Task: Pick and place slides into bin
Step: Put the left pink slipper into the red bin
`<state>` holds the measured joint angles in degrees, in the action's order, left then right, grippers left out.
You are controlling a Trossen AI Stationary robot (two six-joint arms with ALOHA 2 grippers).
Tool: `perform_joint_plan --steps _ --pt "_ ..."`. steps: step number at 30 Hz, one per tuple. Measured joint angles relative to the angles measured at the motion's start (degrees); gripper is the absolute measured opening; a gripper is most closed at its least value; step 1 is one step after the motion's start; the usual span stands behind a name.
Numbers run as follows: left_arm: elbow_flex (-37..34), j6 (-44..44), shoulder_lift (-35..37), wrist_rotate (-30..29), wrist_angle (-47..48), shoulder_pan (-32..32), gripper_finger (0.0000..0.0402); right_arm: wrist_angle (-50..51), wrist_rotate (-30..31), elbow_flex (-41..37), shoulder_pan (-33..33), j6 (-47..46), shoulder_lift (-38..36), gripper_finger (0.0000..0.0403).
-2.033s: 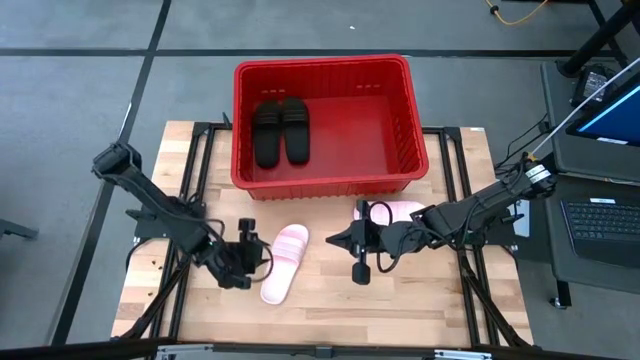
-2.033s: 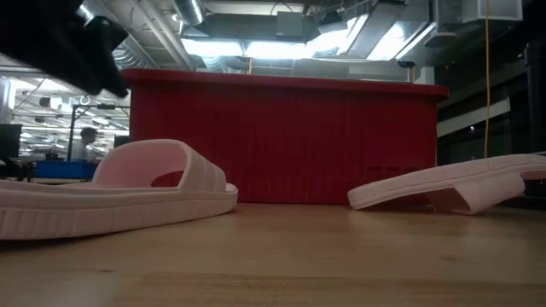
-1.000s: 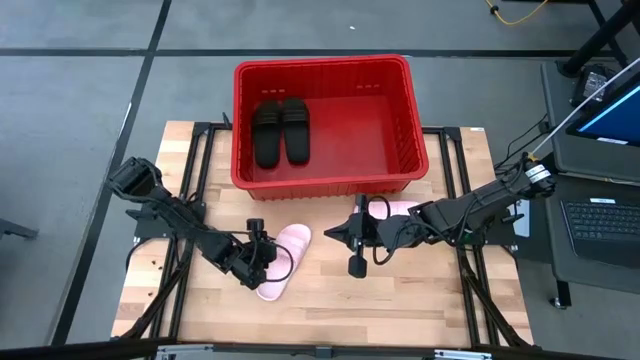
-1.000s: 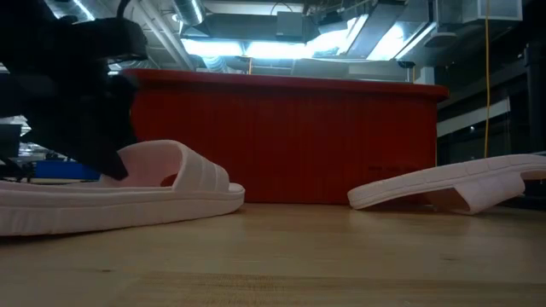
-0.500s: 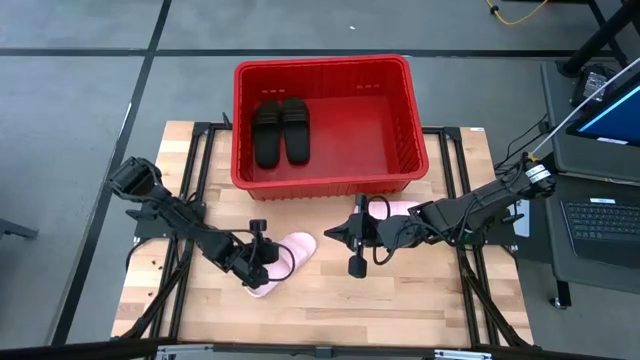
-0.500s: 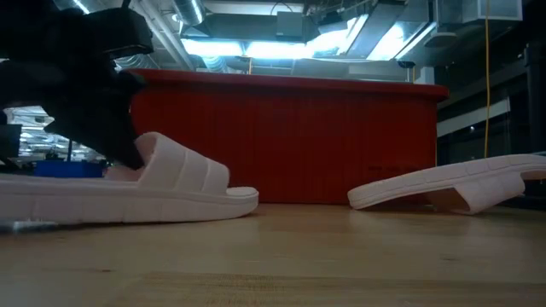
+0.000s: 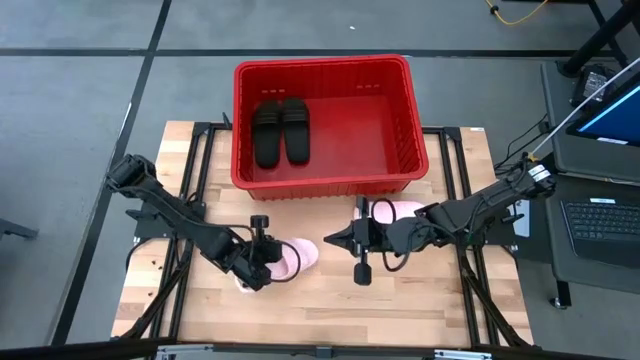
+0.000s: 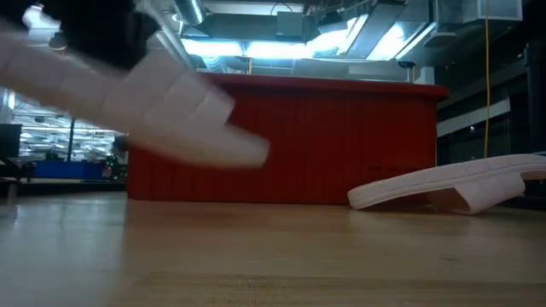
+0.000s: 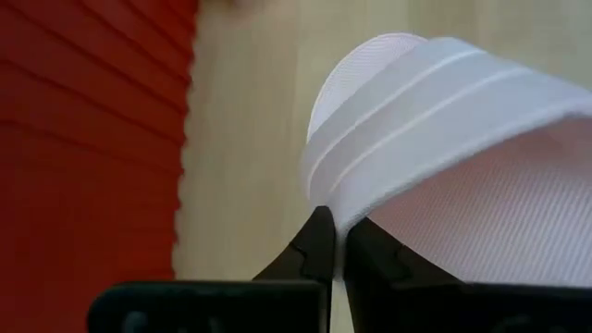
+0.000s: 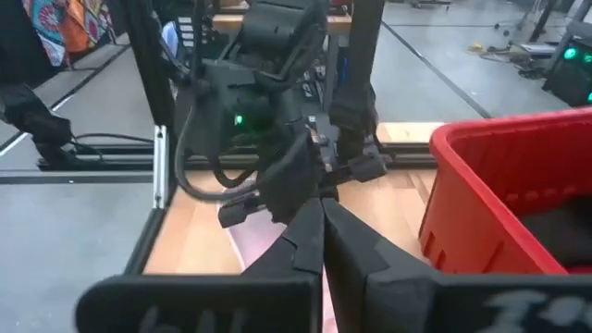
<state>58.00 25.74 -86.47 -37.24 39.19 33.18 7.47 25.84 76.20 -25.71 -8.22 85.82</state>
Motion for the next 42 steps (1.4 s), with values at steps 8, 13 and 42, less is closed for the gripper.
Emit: perform_joint_plan --steps 8,13,42 --pt "7.55 -3.66 3.75 -16.00 2.43 -0.59 0.0004 3.19 4.43 2.73 -1.56 -3.55 0.00 0.0005" --pt "10.14 -6.23 5.52 -19.57 3.00 -3.96 0.0004 4.90 5.38 5.90 -1.92 -3.26 0.80 0.0004" --pt "18.95 -18.17 6.18 -30.49 -1.27 -14.33 0.0004 42.06 15.65 49.80 3.86 7.87 24.89 0.0112"
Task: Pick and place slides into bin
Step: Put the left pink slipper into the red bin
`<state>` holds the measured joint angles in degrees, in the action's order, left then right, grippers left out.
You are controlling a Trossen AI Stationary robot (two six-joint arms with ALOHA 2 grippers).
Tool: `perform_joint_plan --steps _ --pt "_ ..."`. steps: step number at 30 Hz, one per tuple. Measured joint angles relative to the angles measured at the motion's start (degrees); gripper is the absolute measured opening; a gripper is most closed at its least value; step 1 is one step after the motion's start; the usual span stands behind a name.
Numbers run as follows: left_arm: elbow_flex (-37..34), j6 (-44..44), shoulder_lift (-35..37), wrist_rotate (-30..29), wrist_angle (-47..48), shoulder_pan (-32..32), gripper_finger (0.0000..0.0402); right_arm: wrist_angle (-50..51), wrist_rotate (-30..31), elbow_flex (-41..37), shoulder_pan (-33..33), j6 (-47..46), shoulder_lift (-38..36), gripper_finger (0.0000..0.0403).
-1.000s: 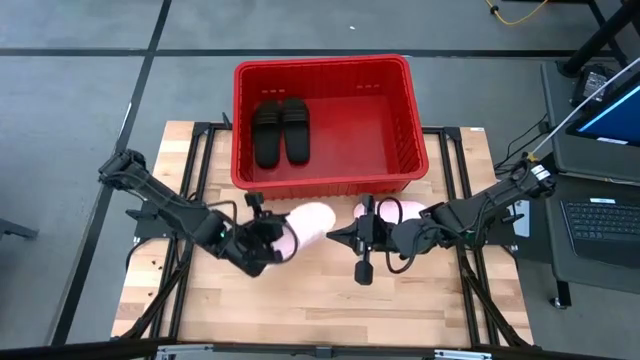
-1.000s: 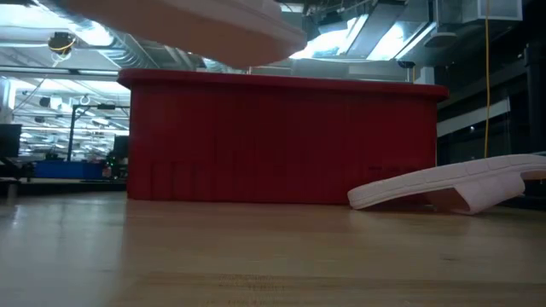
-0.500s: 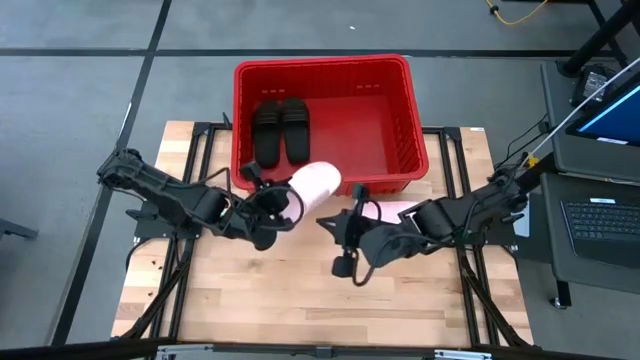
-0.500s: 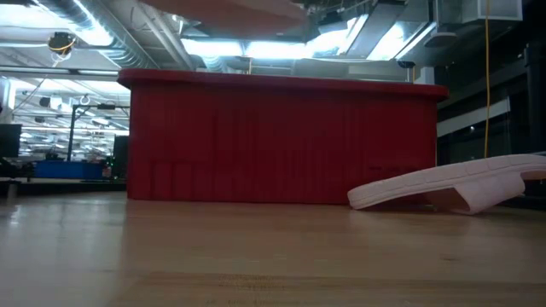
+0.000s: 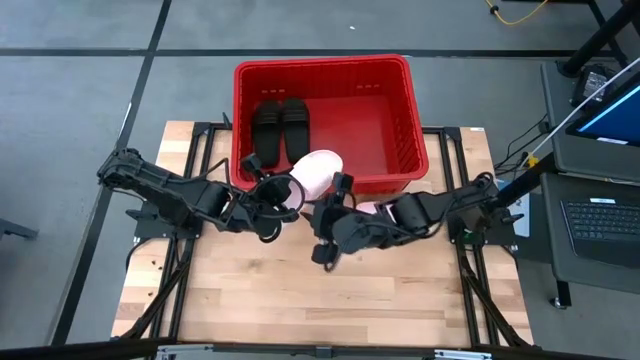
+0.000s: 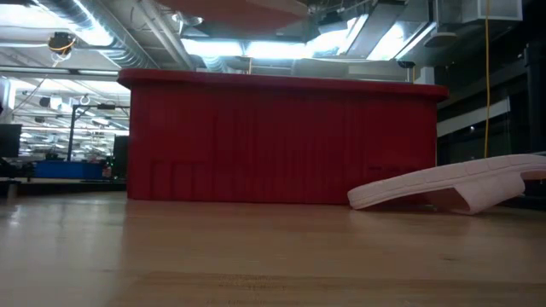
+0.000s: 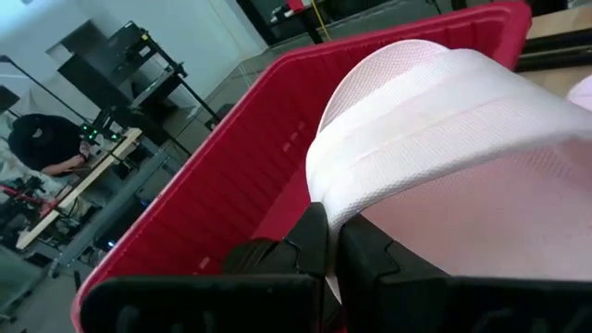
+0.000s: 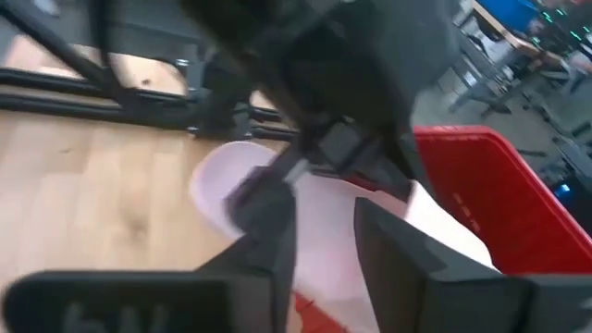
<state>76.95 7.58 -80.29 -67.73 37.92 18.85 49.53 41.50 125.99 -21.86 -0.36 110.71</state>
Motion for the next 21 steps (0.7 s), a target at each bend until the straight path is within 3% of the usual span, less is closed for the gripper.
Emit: perform_joint_plan --steps 7,21 --pt "0.00 0.04 0.00 -0.17 -0.50 0.00 0.0004 0.10 -0.11 0.04 2.25 -0.76 0.31 0.0158" --pt "0.01 0.16 0.00 -0.21 -0.91 -0.26 0.0005 5.33 0.01 0.02 6.84 -1.12 0.42 0.0161"
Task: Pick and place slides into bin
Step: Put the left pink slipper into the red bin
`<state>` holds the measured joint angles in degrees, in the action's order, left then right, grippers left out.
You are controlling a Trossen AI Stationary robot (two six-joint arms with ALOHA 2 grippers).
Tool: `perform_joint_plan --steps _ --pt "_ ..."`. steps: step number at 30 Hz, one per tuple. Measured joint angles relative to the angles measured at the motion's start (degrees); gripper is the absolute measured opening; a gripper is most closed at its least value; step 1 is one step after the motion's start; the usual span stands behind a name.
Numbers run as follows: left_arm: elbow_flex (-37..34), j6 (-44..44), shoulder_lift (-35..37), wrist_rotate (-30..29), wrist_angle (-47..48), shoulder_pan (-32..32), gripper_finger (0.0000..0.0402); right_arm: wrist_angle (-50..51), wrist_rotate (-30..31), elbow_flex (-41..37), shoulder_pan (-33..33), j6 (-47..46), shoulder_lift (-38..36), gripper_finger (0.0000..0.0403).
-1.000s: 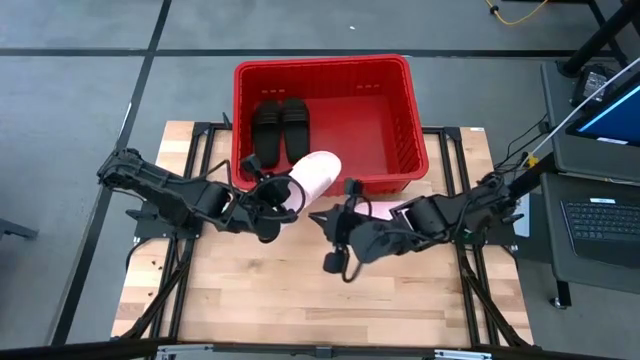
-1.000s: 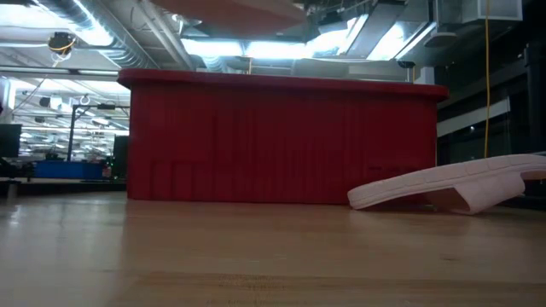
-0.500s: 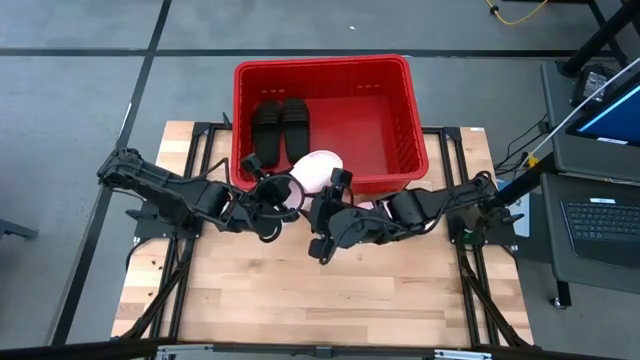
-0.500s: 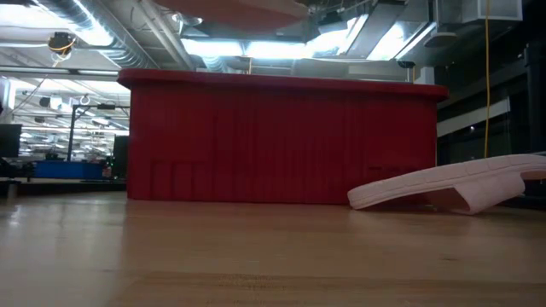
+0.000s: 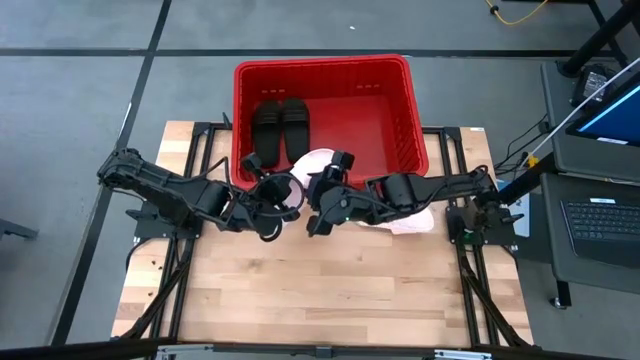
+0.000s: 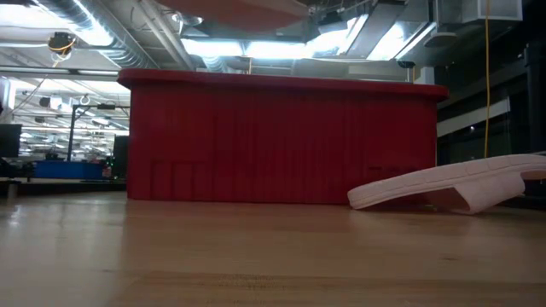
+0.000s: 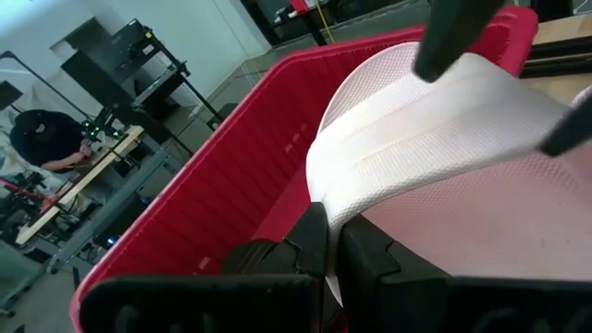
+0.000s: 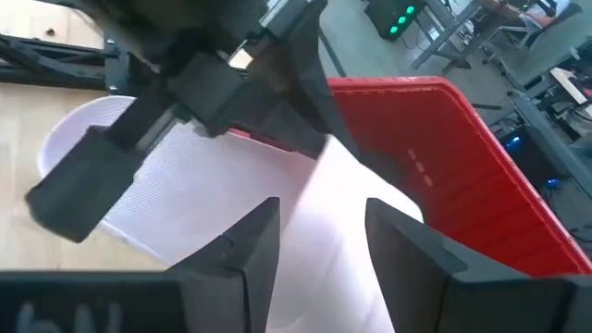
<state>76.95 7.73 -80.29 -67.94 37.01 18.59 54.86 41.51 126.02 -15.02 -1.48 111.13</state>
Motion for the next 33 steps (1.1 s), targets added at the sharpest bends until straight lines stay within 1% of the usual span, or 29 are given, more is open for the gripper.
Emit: perform_joint_plan --steps 6,10,12,15,18,25,29,33 --pt "-0.01 -0.03 0.00 0.00 -0.67 0.00 0.0005 -0.15 -0.27 -0.01 -0.22 -0.21 0.13 0.0161" --pt "-0.01 -2.71 0.00 -0.05 -3.60 0.00 0.0005 -0.84 0.13 -0.46 -0.09 0.34 1.65 0.0161" --pt "-0.01 -3.87 -0.02 -0.05 -4.68 -0.01 0.0006 -0.60 1.32 -0.46 -0.14 1.36 2.51 0.0161" --pt "-0.03 -4.72 -0.02 -0.11 -5.75 -0.07 0.0006 -0.26 6.07 -0.50 -0.29 2.17 3.06 0.0161" --pt "-0.01 -4.54 -0.02 -0.13 -5.84 -0.06 0.0006 -0.36 8.92 -0.48 -0.16 2.25 2.75 0.0161" --pt "-0.02 -3.96 -0.02 0.10 -6.10 -0.01 0.0006 0.12 9.75 -0.50 -0.20 3.55 2.56 0.0161" --pt "-0.03 -3.85 -0.02 1.61 -6.00 -0.02 0.0006 1.19 10.04 -0.49 -0.25 4.33 2.56 0.0161" --pt "-0.01 -3.50 -0.02 1.68 -6.03 0.00 0.0006 1.50 13.79 -0.50 -0.36 8.03 2.56 0.0161"
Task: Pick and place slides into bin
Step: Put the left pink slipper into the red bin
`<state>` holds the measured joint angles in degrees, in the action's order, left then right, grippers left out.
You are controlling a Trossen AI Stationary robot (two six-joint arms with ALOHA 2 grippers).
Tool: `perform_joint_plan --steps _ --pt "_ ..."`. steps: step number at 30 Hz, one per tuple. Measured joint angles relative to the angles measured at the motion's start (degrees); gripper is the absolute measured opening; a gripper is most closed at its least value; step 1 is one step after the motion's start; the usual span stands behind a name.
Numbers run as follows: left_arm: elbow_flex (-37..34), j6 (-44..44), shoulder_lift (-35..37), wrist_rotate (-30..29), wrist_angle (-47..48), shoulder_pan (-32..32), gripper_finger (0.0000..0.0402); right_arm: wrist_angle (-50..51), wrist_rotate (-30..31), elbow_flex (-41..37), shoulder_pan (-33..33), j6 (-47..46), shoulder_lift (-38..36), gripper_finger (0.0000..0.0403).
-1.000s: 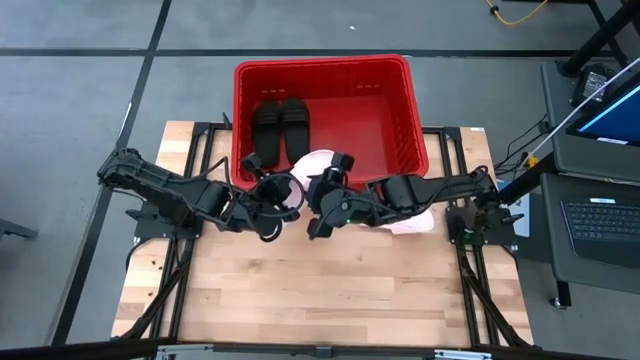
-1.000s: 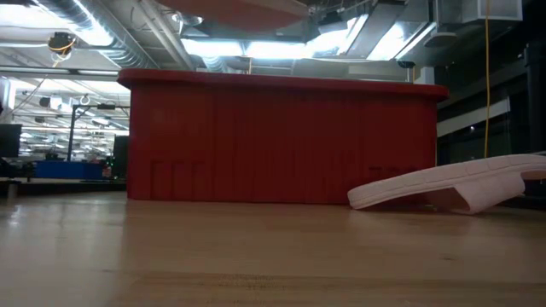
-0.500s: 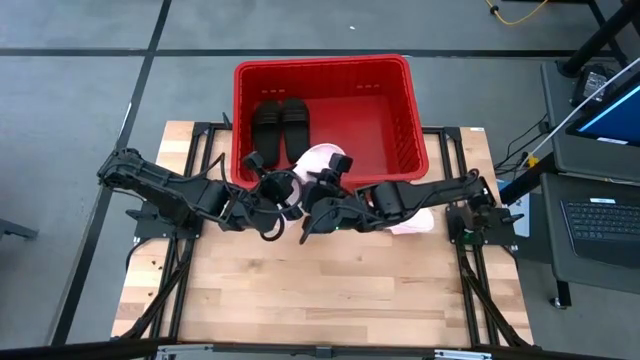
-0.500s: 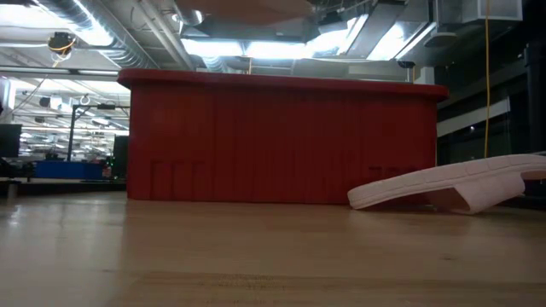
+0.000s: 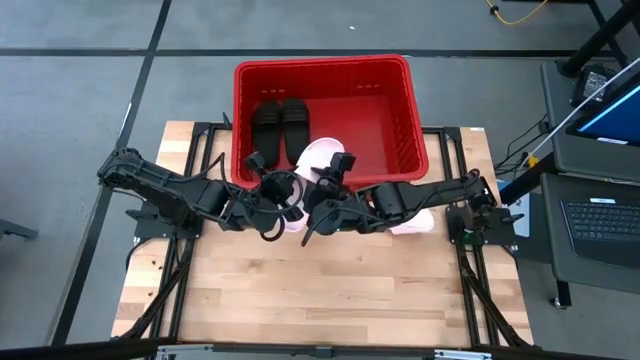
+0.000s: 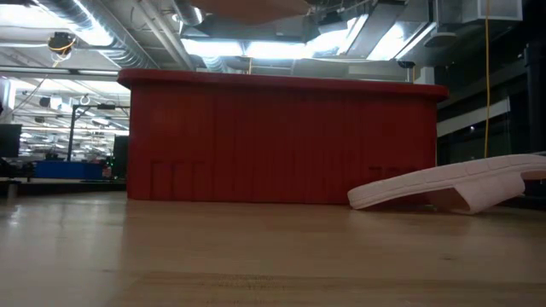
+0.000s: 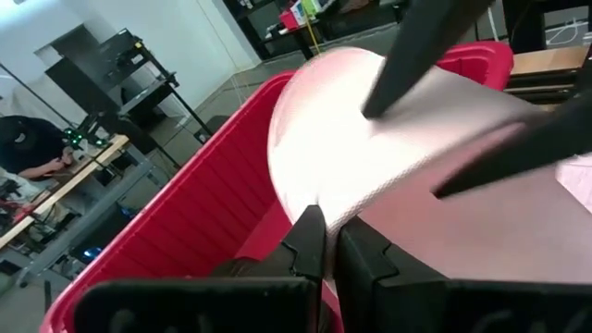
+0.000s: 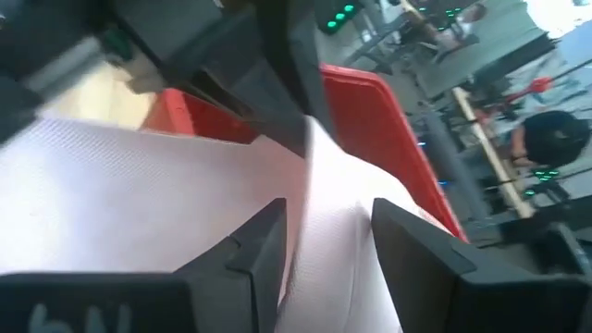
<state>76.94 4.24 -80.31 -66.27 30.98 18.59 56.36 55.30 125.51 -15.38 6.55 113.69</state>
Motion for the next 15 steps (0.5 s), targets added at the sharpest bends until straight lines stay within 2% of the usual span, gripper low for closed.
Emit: perform_joint_plan --steps 6,15 --pt "0.00 0.70 0.00 0.86 0.00 0.02 0.0006 1.86 2.26 0.88 -0.09 1.47 0.00 0.0151" --pt "0.02 3.15 0.00 3.39 -0.44 0.02 0.0006 4.81 2.05 4.07 -0.04 1.70 -0.07 0.0082"
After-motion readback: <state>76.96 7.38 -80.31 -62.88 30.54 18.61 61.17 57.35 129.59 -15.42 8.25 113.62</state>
